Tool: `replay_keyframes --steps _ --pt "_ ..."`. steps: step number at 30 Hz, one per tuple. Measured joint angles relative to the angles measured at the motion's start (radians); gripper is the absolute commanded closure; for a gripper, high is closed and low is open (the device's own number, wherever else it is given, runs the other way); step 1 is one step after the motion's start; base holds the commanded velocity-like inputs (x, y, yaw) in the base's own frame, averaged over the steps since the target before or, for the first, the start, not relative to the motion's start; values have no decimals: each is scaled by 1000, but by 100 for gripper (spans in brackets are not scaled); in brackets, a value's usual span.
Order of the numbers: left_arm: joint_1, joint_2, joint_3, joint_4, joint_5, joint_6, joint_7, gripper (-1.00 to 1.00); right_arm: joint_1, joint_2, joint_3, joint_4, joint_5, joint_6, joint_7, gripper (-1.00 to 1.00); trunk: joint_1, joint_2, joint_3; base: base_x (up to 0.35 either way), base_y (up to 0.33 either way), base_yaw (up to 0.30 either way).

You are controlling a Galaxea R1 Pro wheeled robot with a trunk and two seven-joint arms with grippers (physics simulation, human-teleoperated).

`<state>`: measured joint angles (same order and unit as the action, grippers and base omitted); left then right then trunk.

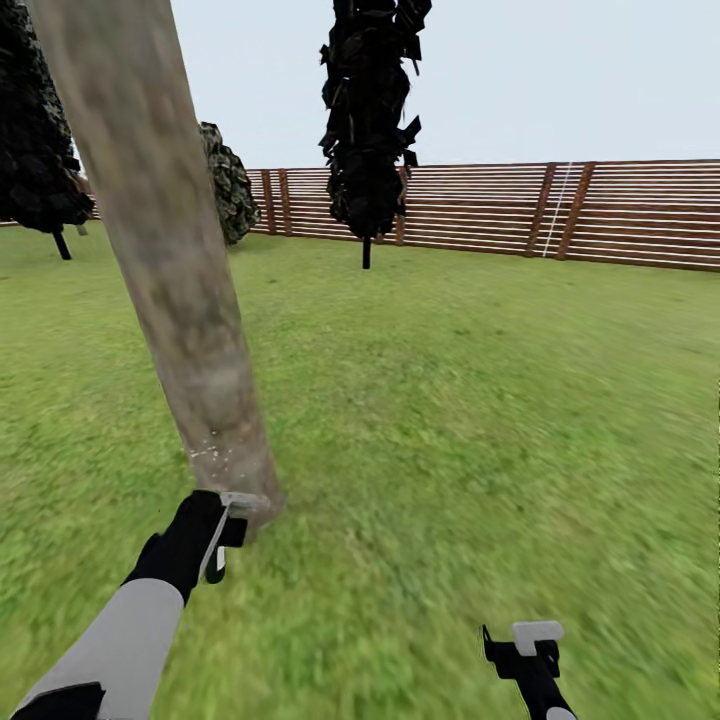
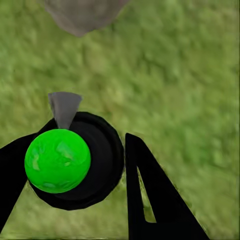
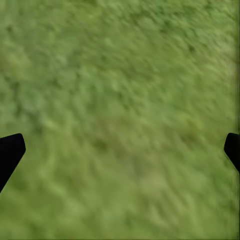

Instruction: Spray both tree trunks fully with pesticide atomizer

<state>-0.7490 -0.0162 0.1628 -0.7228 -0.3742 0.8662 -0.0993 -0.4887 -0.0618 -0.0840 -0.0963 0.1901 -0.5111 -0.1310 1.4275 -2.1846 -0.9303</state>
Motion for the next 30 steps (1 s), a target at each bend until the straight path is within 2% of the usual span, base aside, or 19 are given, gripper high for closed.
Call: replay_keyframes --steps 1,2,5,9,13,17,19,23,27,30 --pt "1 43 21 1 -10 -1 0 100 0 -1 0 0 0 0 0 -100 0 0 0 103 -275 0" --pt "2 60 33 1 -5 -1 0 100 0 -1 0 0 0 0 0 -100 0 0 0 101 -275 0" --pt "26 89 85 1 3 -23 0 100 0 -1 0 0 0 0 0 -100 0 0 0 110 -236 0" --pt "36 85 98 4 11 -74 9 100 0 -1 0 -1 0 0 0 -100 0 0 0 51 -60 95" --pt "38 57 98 36 8 -87 44 100 0 0 0 -1 0 0 0 -100 0 0 0 3 -4 264" --pt "40 73 105 58 -3 -89 71 100 0 0 0 -1 0 0 0 -100 0 0 0 0 0 277" --pt "40 79 115 59 3 -91 75 100 0 0 0 -1 0 0 0 -100 0 0 0 99 -29 200" --pt "40 72 123 58 7 -98 76 100 0 0 0 -1 -1 0 0 -100 0 0 0 244 -123 39" --pt "40 71 121 59 4 -171 78 100 0 0 0 -1 -1 0 0 -100 0 0 0 165 -209 3" --pt "39 68 119 60 6 -176 77 100 0 0 0 -1 -1 0 -1 -100 0 0 0 -83 -255 0"
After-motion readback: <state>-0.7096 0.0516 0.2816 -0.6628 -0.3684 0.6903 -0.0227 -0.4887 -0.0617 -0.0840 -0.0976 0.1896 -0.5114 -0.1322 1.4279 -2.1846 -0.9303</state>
